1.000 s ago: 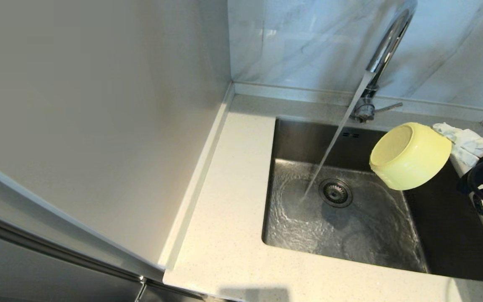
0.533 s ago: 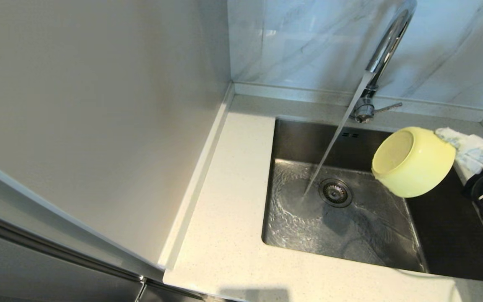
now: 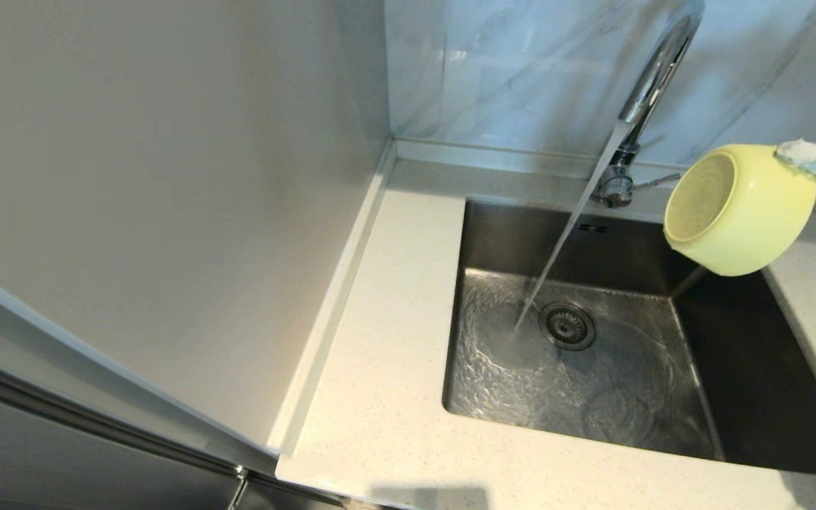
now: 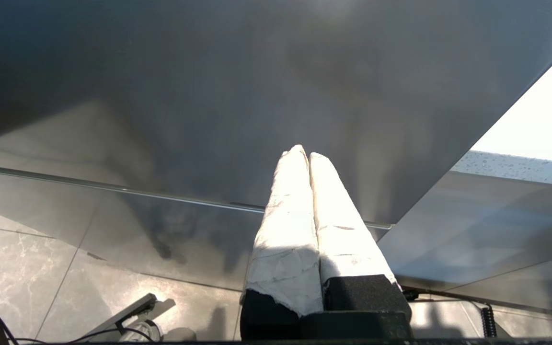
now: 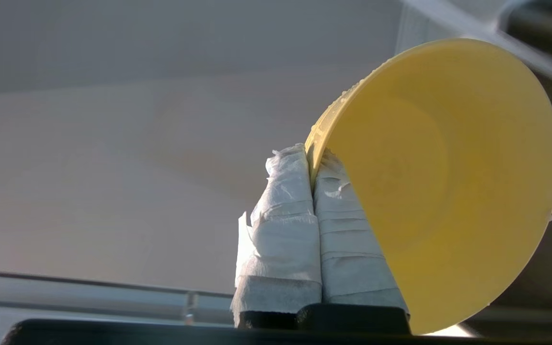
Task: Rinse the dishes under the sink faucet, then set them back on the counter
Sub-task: Rinse the bowl, then place the bowl on the table
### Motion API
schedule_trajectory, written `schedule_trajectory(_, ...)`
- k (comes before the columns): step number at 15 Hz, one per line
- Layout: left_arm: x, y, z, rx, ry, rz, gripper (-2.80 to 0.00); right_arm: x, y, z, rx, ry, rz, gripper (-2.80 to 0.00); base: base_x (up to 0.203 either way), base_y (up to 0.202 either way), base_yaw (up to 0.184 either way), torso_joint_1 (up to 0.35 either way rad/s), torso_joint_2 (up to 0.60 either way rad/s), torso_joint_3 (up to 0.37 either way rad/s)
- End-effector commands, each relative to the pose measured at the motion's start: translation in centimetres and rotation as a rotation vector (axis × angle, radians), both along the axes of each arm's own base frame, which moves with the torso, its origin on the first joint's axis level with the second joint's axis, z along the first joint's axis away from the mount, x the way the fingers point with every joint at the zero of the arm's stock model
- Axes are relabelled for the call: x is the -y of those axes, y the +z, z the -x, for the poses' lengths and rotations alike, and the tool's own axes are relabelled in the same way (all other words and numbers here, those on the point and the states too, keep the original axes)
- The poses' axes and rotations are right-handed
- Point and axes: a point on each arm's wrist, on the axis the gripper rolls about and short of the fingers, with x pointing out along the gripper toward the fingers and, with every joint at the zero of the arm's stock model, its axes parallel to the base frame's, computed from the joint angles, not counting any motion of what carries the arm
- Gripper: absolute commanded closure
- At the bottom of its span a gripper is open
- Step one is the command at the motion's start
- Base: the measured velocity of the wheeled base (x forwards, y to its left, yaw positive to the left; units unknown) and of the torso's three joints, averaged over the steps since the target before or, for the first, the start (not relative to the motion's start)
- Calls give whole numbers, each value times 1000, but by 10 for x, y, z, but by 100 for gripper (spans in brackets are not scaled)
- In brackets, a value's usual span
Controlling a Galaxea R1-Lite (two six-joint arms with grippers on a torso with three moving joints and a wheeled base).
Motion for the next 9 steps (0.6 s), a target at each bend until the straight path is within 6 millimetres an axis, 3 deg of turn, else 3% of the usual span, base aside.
schedule_trajectory(1, 0, 0, 0, 0, 0, 0, 0, 3, 19, 15, -124, -55, 25, 0, 0, 0, 0, 0, 0, 0)
schedule_trajectory(3, 0, 0, 0, 0, 0, 0, 0, 9, 26, 17, -191, -245, 168, 0, 0, 0, 0, 0, 0, 0)
schedule_trajectory(5, 0, 0, 0, 0, 0, 0, 0, 9, 26, 17, -210, -492, 440, 0, 0, 0, 0, 0, 0, 0)
schedule_trajectory(9, 0, 0, 0, 0, 0, 0, 0, -1, 7, 16, -131, -504, 1115, 0, 0, 0, 0, 0, 0, 0)
